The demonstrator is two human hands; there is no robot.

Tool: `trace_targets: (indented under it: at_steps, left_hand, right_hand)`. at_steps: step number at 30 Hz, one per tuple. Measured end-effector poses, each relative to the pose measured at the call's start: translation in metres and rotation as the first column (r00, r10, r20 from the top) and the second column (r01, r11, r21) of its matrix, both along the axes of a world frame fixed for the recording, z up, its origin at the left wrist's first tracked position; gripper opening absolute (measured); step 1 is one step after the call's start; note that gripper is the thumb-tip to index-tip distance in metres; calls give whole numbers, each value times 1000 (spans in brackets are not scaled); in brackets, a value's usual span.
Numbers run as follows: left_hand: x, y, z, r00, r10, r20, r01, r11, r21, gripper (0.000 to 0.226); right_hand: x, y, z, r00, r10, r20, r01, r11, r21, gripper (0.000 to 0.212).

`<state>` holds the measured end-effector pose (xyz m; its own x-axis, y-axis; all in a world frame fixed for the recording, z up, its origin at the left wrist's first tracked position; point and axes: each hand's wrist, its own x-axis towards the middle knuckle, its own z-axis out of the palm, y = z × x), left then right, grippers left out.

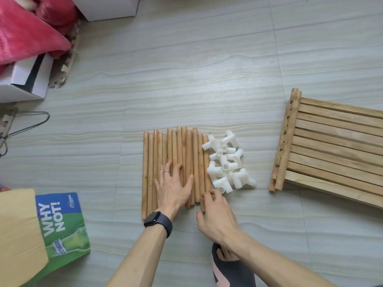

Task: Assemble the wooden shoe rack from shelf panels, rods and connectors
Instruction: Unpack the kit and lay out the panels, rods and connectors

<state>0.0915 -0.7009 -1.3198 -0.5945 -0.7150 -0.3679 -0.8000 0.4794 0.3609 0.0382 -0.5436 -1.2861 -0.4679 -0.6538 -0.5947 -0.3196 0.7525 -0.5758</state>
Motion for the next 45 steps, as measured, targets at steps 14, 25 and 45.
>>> trace_targets:
  at_steps: [14,25,45]
  left_hand:
    - [10,-16,8,1000,30,3,-30,998,-47,56]
    - [-74,31,47,992,-62,-107,59,998,-28,56]
    - [-222,174,38,964,-256,71,207,893,400,44]
  right_hand:
    - [-12,-4,-4,990,108,96,-104,994,-45,47]
    - [-137,70,71,930,344,-132,-340,939,52,39]
    - [-223,363,-7,542,-836,-84,833,522,186,64]
